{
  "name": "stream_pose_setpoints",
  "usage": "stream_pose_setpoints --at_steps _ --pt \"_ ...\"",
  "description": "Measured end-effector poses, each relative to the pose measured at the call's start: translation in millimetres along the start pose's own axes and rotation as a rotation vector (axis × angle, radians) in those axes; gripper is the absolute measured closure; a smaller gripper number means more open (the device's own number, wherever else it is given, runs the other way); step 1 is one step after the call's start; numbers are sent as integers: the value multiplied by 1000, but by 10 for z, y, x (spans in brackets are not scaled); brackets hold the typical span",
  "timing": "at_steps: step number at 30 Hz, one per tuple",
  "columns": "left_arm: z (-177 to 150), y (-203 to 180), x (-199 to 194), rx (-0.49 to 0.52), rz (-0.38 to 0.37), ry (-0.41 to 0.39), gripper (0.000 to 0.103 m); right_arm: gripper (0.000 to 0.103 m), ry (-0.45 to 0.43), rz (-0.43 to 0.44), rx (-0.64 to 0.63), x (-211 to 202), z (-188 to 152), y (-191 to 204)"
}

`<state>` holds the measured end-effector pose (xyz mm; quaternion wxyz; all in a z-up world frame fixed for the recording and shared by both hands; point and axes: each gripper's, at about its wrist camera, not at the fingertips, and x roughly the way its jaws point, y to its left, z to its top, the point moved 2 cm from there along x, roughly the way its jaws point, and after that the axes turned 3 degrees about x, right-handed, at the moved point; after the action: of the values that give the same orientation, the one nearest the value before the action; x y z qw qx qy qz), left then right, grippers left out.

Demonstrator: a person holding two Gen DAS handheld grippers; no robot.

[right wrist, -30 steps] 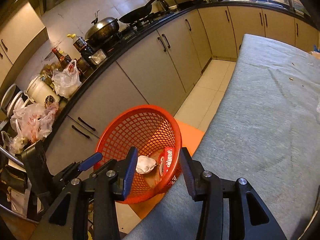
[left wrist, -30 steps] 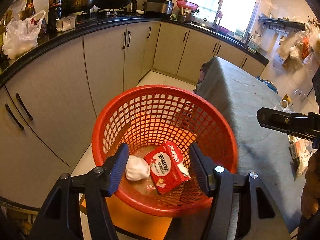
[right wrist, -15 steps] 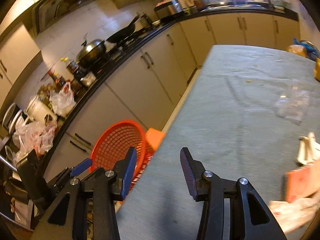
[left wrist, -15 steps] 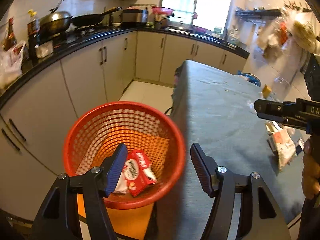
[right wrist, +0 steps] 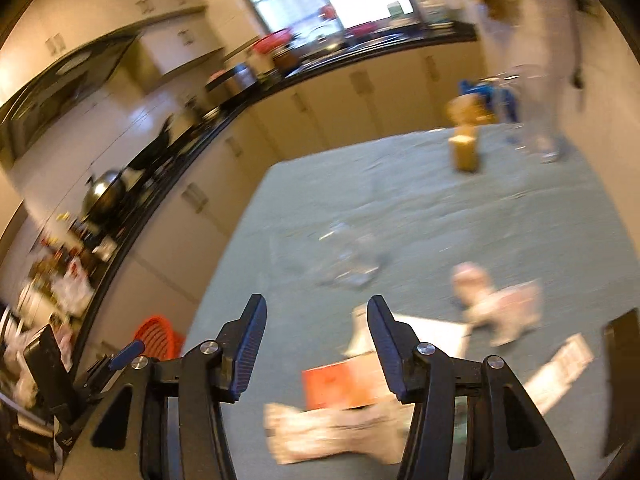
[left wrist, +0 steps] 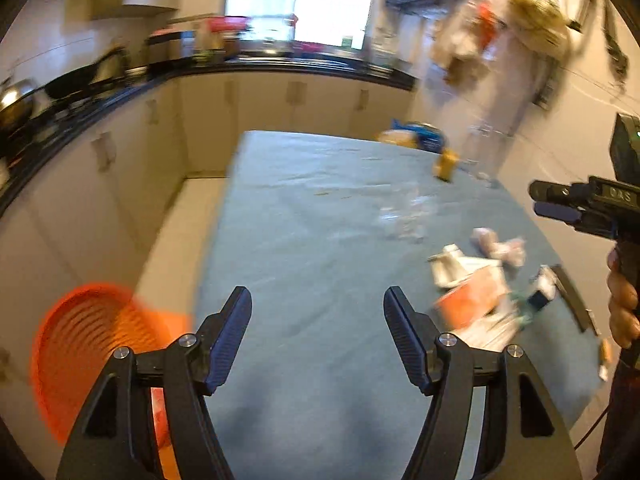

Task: Collect trash
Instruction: 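Grasp the clear plastic bag with the left tool while the right tool grasps the yellow tape roll, then carry the plastic bag and tape roll over the orange basket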

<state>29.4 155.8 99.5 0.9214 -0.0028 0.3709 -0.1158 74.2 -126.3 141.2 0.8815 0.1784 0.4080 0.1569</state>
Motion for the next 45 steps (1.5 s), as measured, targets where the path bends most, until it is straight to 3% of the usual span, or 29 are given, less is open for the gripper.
stream_pose_setpoints --at_steps 4,9,15,16,19,23,27,32,33,34,35,38,45 --pt "373 -382 406 76 -56 25 33 45 -25 -87 15 -154 327 -296" --pt "740 -643 1104 176 -27 85 33 40 -27 -175 61 -96 826 -678" --pt "888 -810 1662 220 -72 119 33 32 2 -268 93 448 1391 -1085" --pt "867 -832 1710 224 -77 121 35 32 19 -282 97 592 1458 -1127" --pt "856 -894 1822 266 -48 115 62 32 46 -300 127 965 1661 -1279" --pt "907 -860 1948 237 -80 124 69 32 41 -338 138 1427 1885 -1388" --pt "917 -871 1949 247 -90 120 76 32 75 -377 152 1837 1952 -1482" --pt "884 -899 1946 256 -104 123 82 35 80 -443 154 2067 1964 -1526" --pt "879 -900 1949 254 -109 125 83 53 90 -460 154 2091 1949 -1537" --pt "874 -905 1949 254 -113 127 86 64 102 -476 156 2111 1931 -1547" --pt "870 -917 1947 255 -119 128 91 68 120 -476 171 2120 1901 -1568" --pt "851 -949 1943 265 -115 126 93 70 109 -491 182 2022 1835 -1581" --pt "802 -887 1866 206 -139 125 99 70 52 -435 128 1533 1586 -1348"
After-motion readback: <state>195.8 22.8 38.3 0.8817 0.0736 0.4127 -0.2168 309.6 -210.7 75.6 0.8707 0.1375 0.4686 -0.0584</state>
